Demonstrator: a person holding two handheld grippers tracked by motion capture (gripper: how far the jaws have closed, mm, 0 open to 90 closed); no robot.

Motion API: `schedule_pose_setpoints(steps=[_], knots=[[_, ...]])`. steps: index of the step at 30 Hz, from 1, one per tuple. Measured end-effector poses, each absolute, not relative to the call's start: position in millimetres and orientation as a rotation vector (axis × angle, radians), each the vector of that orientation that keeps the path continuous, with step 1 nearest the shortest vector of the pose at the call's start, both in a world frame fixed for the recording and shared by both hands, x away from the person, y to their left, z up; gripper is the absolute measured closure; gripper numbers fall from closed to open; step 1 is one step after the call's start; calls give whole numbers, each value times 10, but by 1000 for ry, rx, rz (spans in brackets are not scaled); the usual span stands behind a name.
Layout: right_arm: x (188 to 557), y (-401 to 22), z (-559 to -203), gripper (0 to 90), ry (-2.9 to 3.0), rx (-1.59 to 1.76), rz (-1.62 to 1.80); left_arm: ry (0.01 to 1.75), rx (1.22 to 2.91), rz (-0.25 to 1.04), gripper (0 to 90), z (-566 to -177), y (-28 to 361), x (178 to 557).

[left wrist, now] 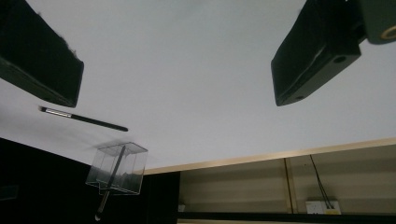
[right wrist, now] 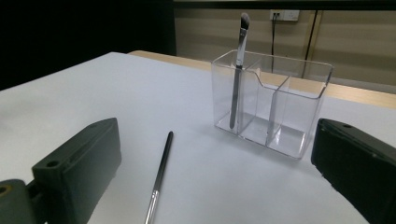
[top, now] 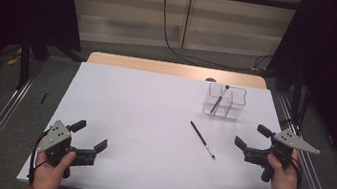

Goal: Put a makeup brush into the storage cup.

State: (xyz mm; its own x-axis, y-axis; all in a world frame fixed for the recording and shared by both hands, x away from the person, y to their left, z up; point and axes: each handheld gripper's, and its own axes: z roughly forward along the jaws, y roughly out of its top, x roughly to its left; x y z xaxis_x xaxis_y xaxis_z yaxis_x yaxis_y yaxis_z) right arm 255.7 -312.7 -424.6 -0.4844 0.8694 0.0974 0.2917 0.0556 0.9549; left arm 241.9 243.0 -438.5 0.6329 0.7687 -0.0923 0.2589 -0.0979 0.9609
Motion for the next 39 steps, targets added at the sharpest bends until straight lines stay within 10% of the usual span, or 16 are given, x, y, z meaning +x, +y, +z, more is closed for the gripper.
schedule_pose_setpoints(steps=[39], knots=[[2226,-3138,-4352,4,1807,1124,1467,847,1660,543,25,-4362,2411,2357]])
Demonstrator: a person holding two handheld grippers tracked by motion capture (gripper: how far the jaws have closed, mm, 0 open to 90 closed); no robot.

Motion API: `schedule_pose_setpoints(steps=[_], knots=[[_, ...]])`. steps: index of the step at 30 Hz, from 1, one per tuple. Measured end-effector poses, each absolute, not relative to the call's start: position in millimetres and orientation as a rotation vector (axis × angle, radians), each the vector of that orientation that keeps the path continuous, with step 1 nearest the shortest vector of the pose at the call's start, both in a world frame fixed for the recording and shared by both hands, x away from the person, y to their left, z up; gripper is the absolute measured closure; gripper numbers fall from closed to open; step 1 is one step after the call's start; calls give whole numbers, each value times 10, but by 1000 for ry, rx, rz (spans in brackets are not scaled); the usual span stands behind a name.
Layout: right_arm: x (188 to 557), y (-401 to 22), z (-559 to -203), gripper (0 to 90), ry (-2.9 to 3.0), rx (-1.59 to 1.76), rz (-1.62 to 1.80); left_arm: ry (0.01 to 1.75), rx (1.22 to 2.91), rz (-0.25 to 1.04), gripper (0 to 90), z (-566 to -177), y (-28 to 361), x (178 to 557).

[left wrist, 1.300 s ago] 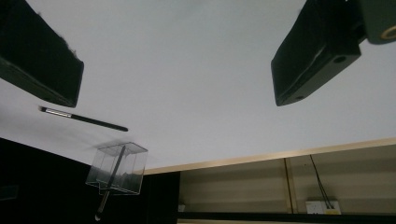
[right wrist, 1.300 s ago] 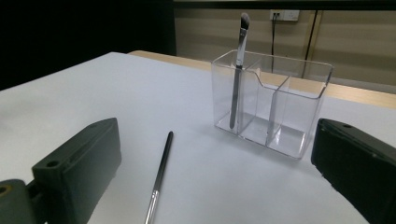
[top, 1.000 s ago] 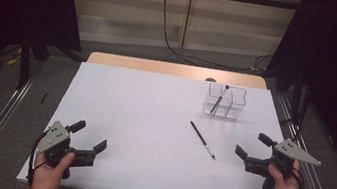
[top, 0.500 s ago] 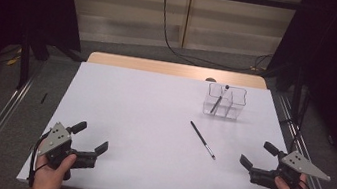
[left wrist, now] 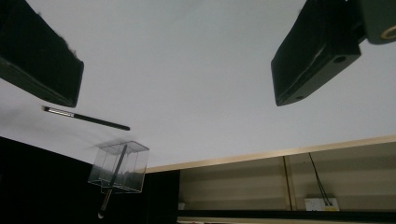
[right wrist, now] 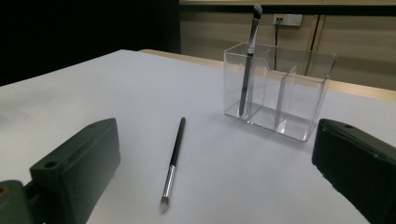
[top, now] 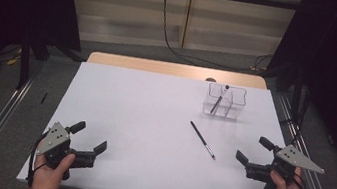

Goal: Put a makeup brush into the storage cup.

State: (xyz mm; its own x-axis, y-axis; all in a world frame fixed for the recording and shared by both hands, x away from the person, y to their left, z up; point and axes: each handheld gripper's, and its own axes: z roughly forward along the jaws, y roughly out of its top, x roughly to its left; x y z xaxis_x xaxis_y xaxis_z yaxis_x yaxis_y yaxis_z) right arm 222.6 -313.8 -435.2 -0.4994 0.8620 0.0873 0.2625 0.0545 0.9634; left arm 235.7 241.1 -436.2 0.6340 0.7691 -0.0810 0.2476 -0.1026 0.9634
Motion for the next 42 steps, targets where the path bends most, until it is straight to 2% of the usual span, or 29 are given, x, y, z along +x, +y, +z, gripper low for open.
schedule_pose_setpoints(steps=[42], knots=[[3032,-2557,-4014,6,1941,984,1512,849,1672,542,25,-4368,2419,2367]])
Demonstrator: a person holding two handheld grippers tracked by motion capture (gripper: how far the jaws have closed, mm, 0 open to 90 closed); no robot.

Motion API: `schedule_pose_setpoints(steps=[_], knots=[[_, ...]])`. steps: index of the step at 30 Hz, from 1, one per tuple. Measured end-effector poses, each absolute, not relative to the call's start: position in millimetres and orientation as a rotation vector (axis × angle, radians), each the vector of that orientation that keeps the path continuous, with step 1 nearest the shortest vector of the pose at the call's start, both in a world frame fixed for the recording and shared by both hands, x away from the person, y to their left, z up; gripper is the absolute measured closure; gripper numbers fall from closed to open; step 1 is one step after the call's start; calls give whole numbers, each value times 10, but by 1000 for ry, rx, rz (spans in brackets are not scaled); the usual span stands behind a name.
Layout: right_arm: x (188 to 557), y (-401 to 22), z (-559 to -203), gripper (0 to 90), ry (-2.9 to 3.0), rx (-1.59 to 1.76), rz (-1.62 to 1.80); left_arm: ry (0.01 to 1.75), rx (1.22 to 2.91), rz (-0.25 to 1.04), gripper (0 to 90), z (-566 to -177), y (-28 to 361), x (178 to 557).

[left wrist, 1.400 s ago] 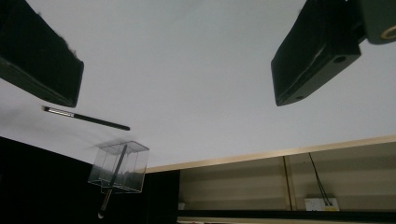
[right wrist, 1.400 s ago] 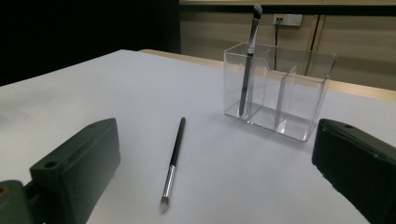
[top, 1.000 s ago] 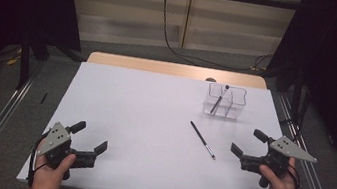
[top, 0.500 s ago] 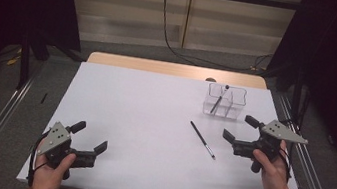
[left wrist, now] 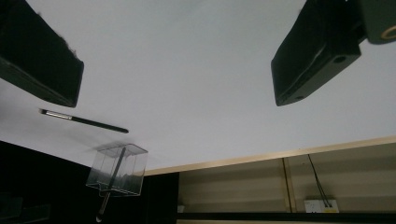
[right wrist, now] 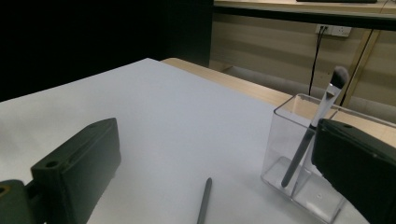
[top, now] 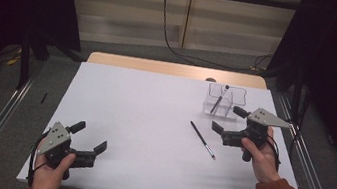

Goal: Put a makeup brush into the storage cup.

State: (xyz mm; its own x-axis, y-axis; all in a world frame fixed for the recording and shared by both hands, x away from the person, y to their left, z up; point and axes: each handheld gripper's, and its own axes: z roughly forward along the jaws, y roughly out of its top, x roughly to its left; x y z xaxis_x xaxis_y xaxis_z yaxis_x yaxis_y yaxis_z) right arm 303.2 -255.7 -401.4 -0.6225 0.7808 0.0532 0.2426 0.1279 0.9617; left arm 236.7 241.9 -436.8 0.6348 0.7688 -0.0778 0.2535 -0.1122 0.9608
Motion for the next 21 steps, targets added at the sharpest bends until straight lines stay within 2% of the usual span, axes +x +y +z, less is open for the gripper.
schedule_pose_setpoints(steps=[12,15,17,21], knots=[[3247,-2429,-4016,22,2075,995,1456,835,1683,541,25,-4359,2391,2350],[3280,-2428,-3988,51,2129,1014,1429,832,1687,544,25,-4360,2384,2349],[3299,-2425,-3968,21,2195,1021,1402,832,1689,544,25,-4360,2385,2350],[3332,-2427,-3949,22,2273,1034,1355,833,1689,543,25,-4360,2391,2349]])
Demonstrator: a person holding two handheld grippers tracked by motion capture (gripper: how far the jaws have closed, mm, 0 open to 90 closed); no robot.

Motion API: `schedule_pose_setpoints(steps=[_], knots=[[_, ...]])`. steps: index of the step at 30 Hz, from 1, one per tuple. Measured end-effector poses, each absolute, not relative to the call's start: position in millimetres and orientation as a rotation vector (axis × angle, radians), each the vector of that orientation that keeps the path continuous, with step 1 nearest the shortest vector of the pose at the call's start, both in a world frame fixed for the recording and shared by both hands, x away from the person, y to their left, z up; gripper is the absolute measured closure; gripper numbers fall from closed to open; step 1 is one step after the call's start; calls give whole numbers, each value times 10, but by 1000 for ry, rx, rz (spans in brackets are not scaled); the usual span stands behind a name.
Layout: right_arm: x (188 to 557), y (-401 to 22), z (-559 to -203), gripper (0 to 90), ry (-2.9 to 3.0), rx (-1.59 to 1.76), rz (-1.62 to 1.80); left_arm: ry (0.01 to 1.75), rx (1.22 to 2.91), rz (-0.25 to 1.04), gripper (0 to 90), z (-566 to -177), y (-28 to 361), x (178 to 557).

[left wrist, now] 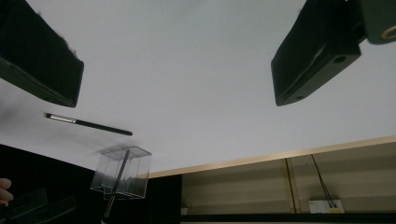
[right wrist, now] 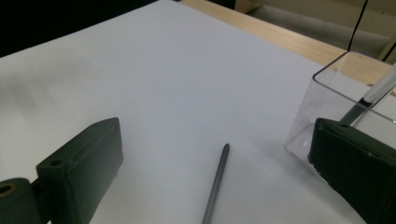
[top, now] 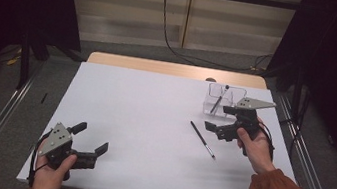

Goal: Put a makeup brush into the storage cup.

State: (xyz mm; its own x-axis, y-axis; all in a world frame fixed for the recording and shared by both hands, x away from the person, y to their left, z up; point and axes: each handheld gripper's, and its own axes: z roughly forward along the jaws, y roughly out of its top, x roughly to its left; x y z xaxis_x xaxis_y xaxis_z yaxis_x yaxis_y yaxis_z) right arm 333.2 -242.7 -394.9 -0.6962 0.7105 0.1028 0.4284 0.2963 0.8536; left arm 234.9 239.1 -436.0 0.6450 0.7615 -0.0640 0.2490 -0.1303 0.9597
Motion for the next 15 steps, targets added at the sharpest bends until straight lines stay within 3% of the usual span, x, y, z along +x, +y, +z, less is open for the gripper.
schedule_pose_setpoints(steps=[15], knots=[[3453,-2366,-4036,29,2613,1121,1042,846,1689,536,25,-4372,2416,2369]])
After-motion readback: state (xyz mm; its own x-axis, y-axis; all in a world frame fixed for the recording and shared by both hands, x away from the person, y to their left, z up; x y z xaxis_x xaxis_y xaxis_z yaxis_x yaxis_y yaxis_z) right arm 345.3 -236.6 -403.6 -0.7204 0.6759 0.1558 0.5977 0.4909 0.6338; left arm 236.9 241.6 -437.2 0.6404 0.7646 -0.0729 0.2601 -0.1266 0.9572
